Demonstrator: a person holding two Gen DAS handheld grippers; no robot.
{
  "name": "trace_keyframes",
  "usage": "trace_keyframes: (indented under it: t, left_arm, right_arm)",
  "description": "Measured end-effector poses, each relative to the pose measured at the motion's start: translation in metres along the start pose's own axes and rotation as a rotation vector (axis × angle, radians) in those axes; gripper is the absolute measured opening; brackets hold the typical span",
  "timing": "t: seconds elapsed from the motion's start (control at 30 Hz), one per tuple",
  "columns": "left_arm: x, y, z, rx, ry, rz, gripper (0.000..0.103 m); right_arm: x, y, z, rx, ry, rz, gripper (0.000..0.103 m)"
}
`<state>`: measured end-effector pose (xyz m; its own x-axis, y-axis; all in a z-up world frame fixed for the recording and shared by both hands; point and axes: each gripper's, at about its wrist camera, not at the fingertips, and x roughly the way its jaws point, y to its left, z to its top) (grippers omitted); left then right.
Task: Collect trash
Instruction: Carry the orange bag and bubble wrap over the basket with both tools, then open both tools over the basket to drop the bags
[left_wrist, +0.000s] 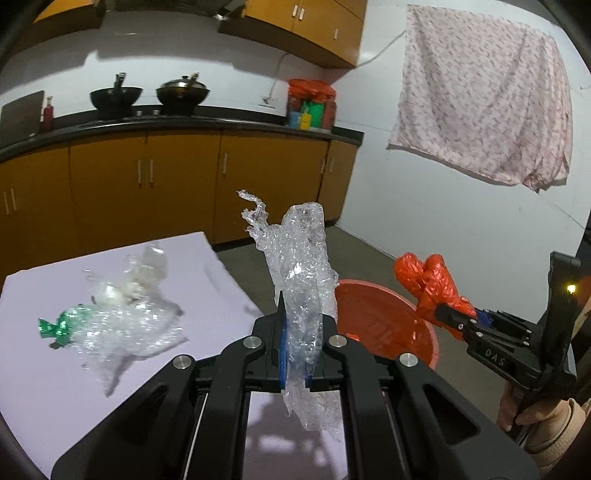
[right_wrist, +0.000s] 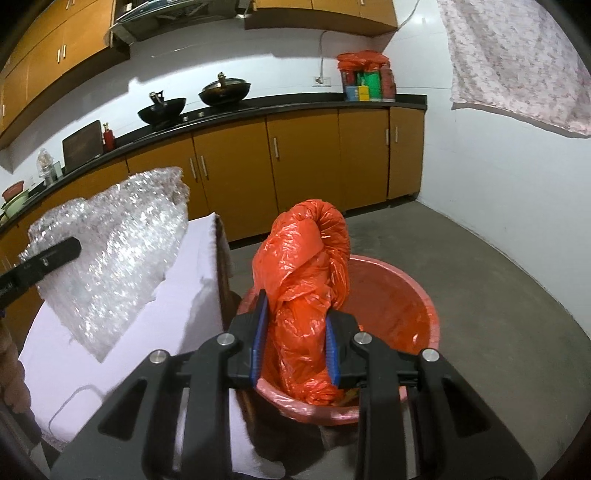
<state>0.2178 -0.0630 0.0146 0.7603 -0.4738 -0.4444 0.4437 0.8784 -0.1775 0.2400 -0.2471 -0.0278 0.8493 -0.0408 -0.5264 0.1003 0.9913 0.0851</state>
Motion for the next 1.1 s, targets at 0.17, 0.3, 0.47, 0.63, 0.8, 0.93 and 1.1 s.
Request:
trace_keyframes:
  t: [0.17, 0.3, 0.47, 0.63, 0.8, 0.93, 1.1]
  left_arm:
    - [0.013, -0.013, -0.004, 0.019, 0.018, -0.02, 0.006]
    - [0.023, -0.023, -0.006, 0.025, 0.03, -0.037, 0.006]
    - [0.036, -0.036, -0.011, 0.041, 0.045, -0.058, 0.006]
    - [0.051, -0.047, -0.015, 0.056, 0.067, -0.076, 0.006]
    - [0.067, -0.051, -0.02, 0.067, 0.092, -0.087, 0.006]
    - [0.078, -0.055, -0.023, 0.076, 0.106, -0.092, 0.006]
    - [0.094, -0.063, -0.022, 0.085, 0.119, -0.103, 0.006]
  right_arm:
    - [0.003, -0.01, -0.002, 0.017, 0.004, -0.015, 0.027]
    - [0.008, -0.014, -0.003, 0.029, 0.012, -0.022, 0.027]
    - [0.013, -0.024, -0.005, 0.045, 0.015, -0.035, 0.027]
    - [0.018, -0.033, -0.006, 0.063, 0.018, -0.05, 0.027]
    - [0.027, -0.044, -0.005, 0.083, 0.023, -0.061, 0.027]
    - [0.036, -0.048, -0.006, 0.097, 0.027, -0.064, 0.027]
    - [0.049, -0.051, -0.004, 0.102, 0.031, -0.064, 0.027]
